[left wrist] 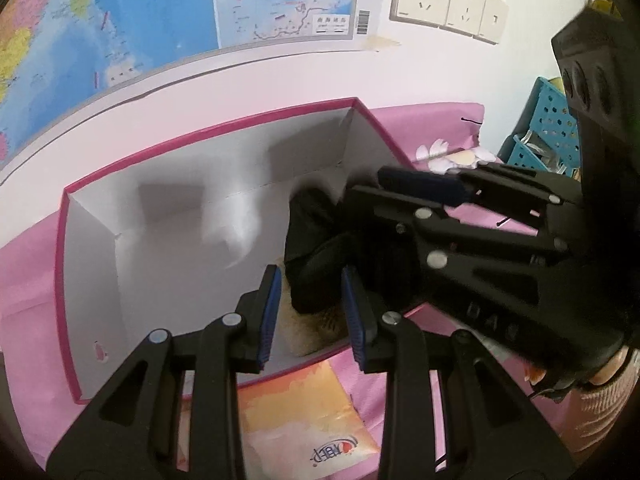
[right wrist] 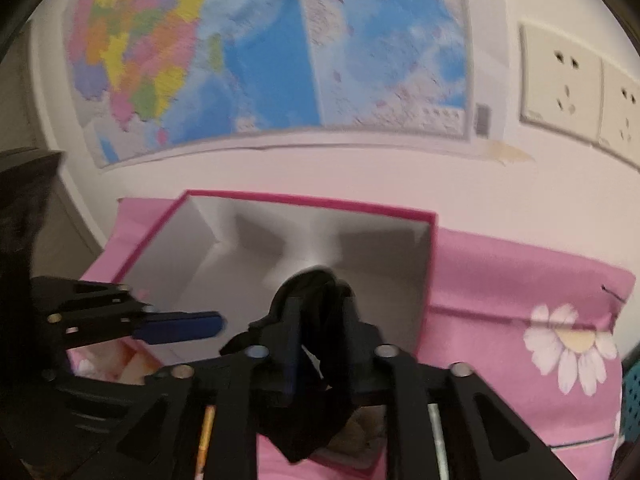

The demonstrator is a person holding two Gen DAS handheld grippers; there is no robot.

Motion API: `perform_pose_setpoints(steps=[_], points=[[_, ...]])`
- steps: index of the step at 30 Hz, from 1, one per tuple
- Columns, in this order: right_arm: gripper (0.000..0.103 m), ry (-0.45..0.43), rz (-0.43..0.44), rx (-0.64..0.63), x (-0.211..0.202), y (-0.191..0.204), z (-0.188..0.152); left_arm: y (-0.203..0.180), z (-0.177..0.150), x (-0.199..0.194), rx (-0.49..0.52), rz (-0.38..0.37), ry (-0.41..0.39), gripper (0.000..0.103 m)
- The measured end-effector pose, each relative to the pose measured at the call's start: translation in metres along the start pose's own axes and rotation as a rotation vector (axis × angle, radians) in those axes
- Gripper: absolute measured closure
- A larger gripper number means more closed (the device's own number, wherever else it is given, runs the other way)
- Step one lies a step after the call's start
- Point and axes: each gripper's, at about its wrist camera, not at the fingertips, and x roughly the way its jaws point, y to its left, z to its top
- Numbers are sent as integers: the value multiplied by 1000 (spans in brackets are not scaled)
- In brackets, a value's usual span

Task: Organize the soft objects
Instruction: 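Carry the black scrunchie with the right gripper and release it into the box, then grasp the clear plastic wipes pack with the right gripper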

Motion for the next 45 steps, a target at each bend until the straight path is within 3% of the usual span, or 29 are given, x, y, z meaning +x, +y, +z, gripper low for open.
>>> perform_pose_setpoints(steps=[5,10,12,19,30,37,43,45], points=[[68,-56,31,10,-36,-1,-9,4,-19,-28,21,-1,-57,61],[63,-79,157,-26,-89,11,-37,7,-57,-76,56,-40,-122,58],[57,-62,203,-29,-101,16,-49,11,-78,-92,57,-62,-130,53],[56,43,314,-3,-130,26,-107,23,-143,-117,11,-145,-82,52],[42,235,419,81,-97,48,-172,32,-213,-116,-91,-232,32,50],[42,297,487,133,-68,60,-187,34,-227,-113,-127,-288,73,45],[42,294,512,172,-61,61,-194,26,-230,-105,-113,-324,90,45],[52,277,489,163,-64,62,-194,25,-228,-106,-109,-320,86,45]])
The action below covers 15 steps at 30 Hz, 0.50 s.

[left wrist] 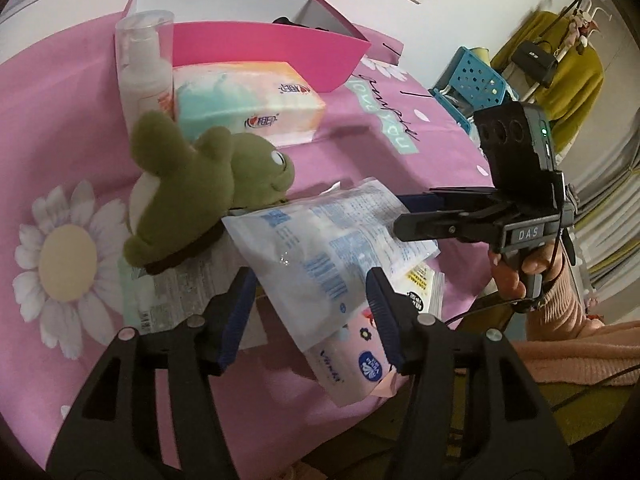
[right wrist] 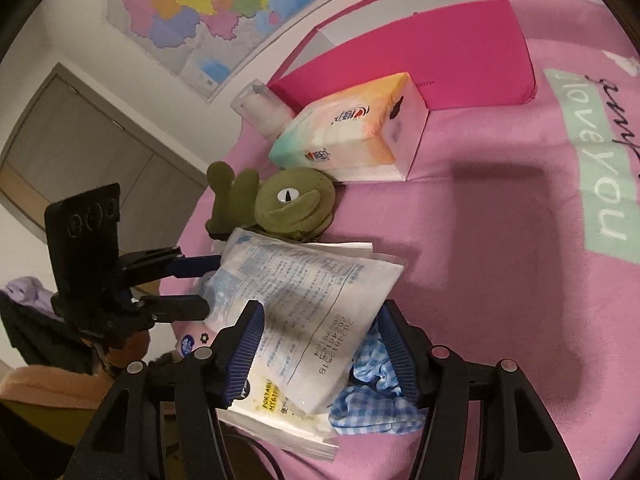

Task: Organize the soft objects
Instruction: 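Grasp the clear plastic wipes pack with the right gripper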

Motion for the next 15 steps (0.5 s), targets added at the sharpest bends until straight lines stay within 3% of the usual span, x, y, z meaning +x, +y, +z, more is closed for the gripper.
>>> perform_pose_setpoints(steps=[3,5,15], points=[[68,-35,-14,7,-9,1,-1,2,2,-1,-7,-13,-3,45],[73,-61,-25,2,-17,3,-2,3,2,-1,-20,-24,-5,45],[80,-120,-80,-28,-36,14,3,-9,13,-15,4,-24,-68,45]])
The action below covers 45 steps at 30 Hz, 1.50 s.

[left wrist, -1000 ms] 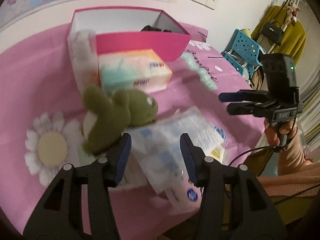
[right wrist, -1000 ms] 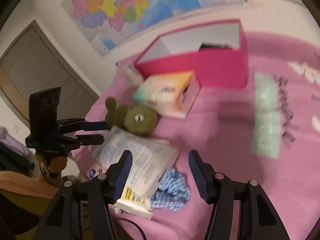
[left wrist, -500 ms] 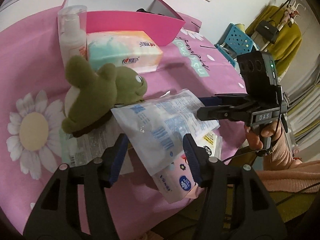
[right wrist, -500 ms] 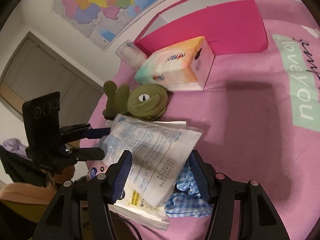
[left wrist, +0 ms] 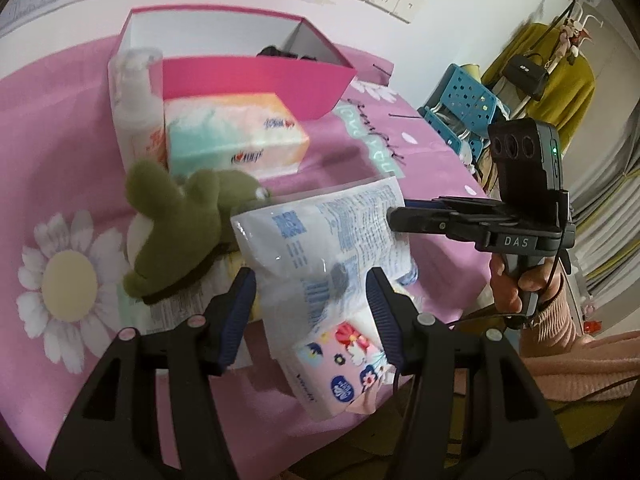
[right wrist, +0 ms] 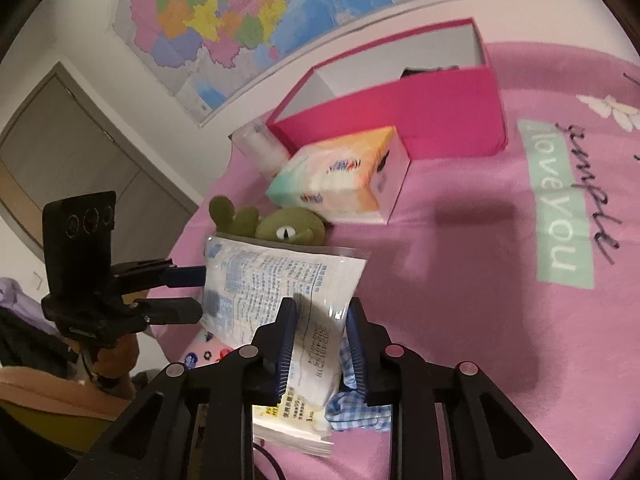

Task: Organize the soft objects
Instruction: 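Grasp the clear plastic wipes pack with the right gripper, then lower the plastic pack into the box and open the right gripper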

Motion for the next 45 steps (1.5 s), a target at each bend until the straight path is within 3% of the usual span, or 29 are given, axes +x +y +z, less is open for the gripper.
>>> perform_pose_setpoints(steps=[11,21,27,34,45], points=[[84,-116,-63,-70,-42,21,42,-17,49,-14,62,28,-82,45],[84,-210,-78,-136,-48,33,121,-8,120,-26,86,123,-171,45],[84,-222,-57,-124,-22,28,164,20,155,-22,53,185,-171,45],[84,-175,-45,-61,30,10,199,60,186,-2,-6,262,-128,45],[82,-45,-94,14,101,-16,212,118,205,39,-101,312,-14,45]])
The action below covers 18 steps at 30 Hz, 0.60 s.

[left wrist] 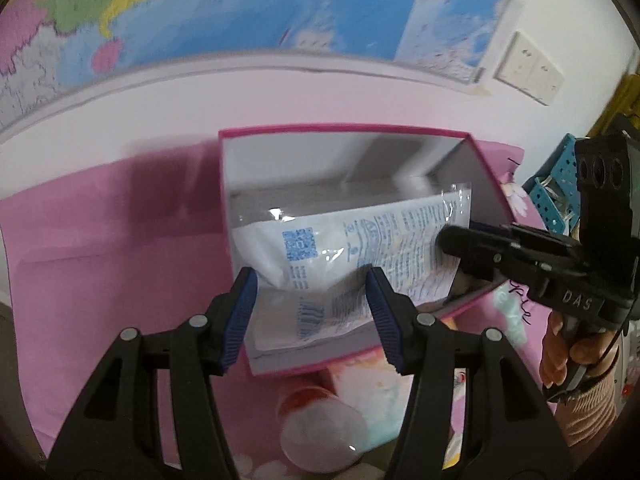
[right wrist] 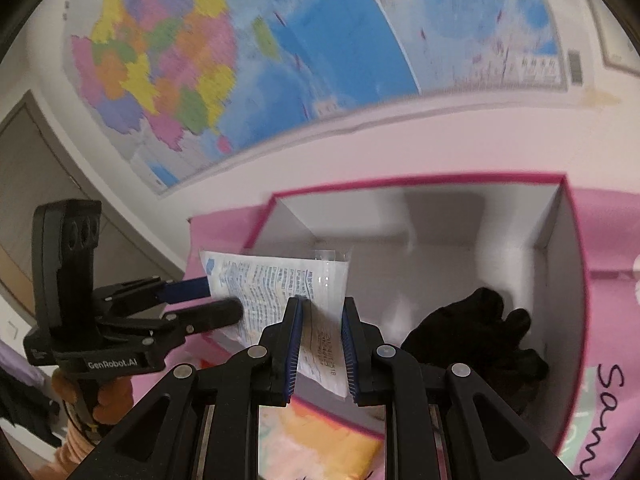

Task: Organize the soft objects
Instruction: 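Lower the plastic pack into the box and open the right gripper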

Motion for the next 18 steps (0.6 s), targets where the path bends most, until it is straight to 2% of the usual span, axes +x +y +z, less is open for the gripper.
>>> perform_pose_setpoints(steps=[2,5,8,12,18], points=[[81,27,-23,-2,10,-1,0,5,0,7,-14,1,19,45],[69,42,-96,-2,17,-2,1,6,0,10,-27,-7,29,45],[63,25,-142,-13,11,-2,0,2,-3,2,-21,20,-4,45],[62,-23,-130,-51,-15,4,-8,3,-7,-19,-15,38,-69,45],[55,-80,-116,-126,-52,19,-27,4,-35,-67,21,7,-176,45]])
